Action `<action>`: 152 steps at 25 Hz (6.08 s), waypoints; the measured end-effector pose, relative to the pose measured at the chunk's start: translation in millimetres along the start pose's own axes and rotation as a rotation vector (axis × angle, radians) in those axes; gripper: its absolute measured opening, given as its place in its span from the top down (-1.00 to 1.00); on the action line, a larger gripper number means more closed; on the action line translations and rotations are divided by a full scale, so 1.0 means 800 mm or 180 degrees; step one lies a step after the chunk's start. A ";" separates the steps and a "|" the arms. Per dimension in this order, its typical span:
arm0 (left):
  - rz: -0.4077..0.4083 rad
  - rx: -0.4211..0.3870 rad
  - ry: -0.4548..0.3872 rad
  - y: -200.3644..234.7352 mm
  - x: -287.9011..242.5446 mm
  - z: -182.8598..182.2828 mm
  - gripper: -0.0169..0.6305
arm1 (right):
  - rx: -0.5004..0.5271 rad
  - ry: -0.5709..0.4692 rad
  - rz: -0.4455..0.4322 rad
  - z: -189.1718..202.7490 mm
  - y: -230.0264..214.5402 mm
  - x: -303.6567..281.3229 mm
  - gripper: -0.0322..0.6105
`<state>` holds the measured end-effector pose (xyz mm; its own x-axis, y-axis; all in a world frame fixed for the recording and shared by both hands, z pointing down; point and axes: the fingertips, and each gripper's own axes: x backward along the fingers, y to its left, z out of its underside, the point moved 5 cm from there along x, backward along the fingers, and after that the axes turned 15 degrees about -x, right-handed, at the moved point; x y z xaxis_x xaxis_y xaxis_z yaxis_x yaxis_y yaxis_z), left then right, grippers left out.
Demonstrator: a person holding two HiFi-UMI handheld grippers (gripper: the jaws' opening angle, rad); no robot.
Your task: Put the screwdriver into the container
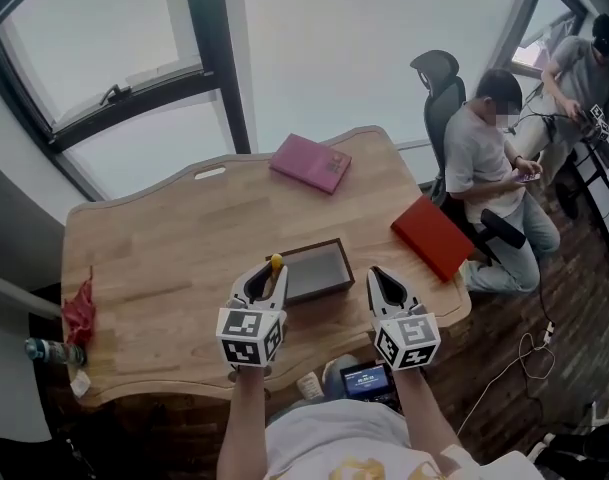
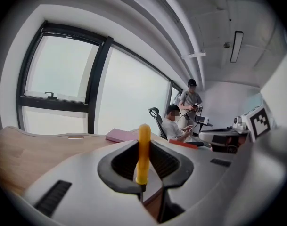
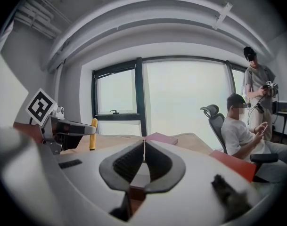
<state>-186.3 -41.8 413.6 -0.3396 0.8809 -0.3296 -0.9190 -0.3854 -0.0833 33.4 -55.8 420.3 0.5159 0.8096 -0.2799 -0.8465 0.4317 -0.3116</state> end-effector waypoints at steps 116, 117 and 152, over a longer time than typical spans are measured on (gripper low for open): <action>0.1759 -0.0962 0.2061 -0.092 -0.224 0.152 0.71 | -0.0452 0.0767 0.0044 0.074 -0.129 -0.130 0.80; 0.1776 -0.0960 0.2090 -0.092 -0.226 0.153 0.71 | -0.0459 0.0778 0.0044 0.075 -0.130 -0.131 0.80; 0.2487 -0.1090 0.2846 -0.113 -0.251 0.182 0.71 | -0.0539 0.1061 0.0036 0.108 -0.163 -0.154 0.80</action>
<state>-64.3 -143.6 624.3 -0.3936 -0.0631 -0.9171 -0.3856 -0.8943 0.2271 68.8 -177.1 573.7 0.5447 0.6281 -0.5557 -0.8330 0.3289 -0.4449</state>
